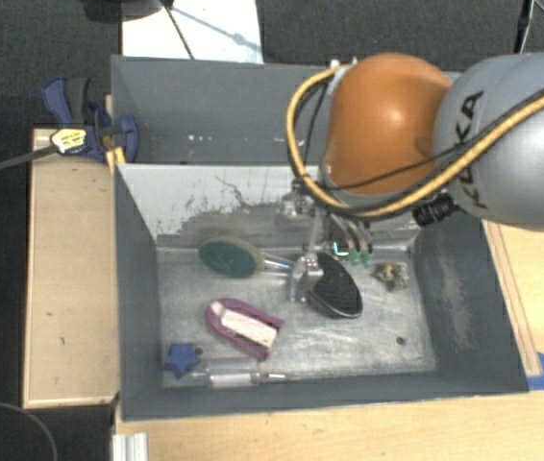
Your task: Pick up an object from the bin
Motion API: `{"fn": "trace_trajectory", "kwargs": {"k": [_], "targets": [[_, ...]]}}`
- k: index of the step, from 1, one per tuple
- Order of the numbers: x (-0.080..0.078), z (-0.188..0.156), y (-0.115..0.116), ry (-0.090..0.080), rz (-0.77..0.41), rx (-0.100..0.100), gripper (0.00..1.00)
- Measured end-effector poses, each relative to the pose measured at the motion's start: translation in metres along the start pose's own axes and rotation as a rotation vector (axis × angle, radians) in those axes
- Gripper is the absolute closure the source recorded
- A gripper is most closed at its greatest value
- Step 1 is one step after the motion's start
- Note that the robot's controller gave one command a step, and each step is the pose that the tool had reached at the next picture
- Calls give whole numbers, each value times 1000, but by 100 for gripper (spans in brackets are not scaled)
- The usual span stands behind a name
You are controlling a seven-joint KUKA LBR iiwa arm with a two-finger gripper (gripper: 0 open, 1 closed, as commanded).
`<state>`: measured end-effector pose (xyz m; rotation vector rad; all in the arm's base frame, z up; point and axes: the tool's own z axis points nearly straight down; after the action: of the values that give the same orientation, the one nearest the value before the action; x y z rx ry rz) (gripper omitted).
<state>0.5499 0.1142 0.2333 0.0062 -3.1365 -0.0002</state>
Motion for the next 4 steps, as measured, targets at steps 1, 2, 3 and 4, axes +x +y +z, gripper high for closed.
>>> {"fn": "trace_trajectory", "kwargs": {"k": [1, 2, 3, 4], "targets": [[24, 147, 39, -16, 183, -5, 0], [55, 129, 53, -28, 154, -7, 0], [53, 133, 46, -11, 451, -3, 0], [58, 159, 45, -33, 591, -15, 0]]}}
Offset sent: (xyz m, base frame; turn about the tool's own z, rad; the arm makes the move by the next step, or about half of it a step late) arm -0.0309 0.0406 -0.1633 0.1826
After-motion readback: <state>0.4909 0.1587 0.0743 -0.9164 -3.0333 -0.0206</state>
